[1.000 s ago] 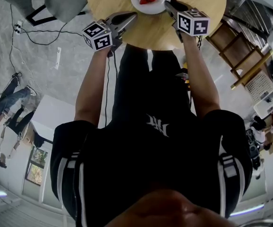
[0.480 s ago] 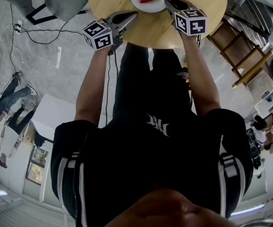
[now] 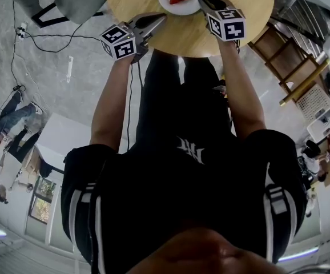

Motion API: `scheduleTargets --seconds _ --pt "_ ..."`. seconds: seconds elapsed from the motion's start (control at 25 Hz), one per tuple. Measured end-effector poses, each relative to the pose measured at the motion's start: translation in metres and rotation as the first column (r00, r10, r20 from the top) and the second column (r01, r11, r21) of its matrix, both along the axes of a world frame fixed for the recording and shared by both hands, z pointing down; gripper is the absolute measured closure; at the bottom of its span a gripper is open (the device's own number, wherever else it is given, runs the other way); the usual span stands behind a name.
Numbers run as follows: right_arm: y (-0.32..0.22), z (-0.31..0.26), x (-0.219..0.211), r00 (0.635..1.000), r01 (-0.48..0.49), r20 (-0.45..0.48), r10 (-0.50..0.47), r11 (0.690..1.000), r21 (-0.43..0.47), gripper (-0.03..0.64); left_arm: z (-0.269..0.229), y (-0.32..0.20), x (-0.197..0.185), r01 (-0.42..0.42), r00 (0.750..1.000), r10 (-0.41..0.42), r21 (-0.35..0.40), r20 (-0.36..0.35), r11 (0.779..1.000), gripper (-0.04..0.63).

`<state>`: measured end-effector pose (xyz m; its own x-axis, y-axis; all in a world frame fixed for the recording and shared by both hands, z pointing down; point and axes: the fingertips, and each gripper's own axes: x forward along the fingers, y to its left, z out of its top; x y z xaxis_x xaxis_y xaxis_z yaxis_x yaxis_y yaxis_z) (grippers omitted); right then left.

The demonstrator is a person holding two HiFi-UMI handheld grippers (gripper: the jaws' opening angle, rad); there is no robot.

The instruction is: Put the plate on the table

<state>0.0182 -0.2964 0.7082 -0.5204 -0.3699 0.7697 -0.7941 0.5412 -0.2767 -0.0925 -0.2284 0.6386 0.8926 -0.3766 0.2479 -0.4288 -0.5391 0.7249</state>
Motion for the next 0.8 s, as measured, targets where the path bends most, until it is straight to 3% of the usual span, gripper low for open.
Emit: scheduleTargets --seconds 0.16,0.44,0.64,0.8 --pt "0.000 -0.004 0.001 1.000 0.008 -0.001 -0.008 1.000 0.018 0.514 -0.004 0.000 -0.002 0.011 1.000 -0.011 0.004 0.000 1.000 0.594" --pt "-0.002 -0.036 -0.003 0.996 0.018 0.084 -0.022 0.999 0.049 0.514 -0.028 -0.003 -0.008 0.037 0.999 -0.038 0.029 0.011 0.999 0.594" --pt "-0.004 -0.097 0.011 0.978 0.042 0.198 -0.071 0.988 0.148 0.563 -0.078 -0.016 -0.004 0.057 0.998 -0.060 0.120 0.021 0.991 0.594" --pt "0.004 -0.168 0.041 0.957 0.065 0.261 -0.131 0.966 0.249 0.569 -0.146 -0.011 0.010 0.079 0.997 -0.083 0.206 0.009 0.975 0.594"
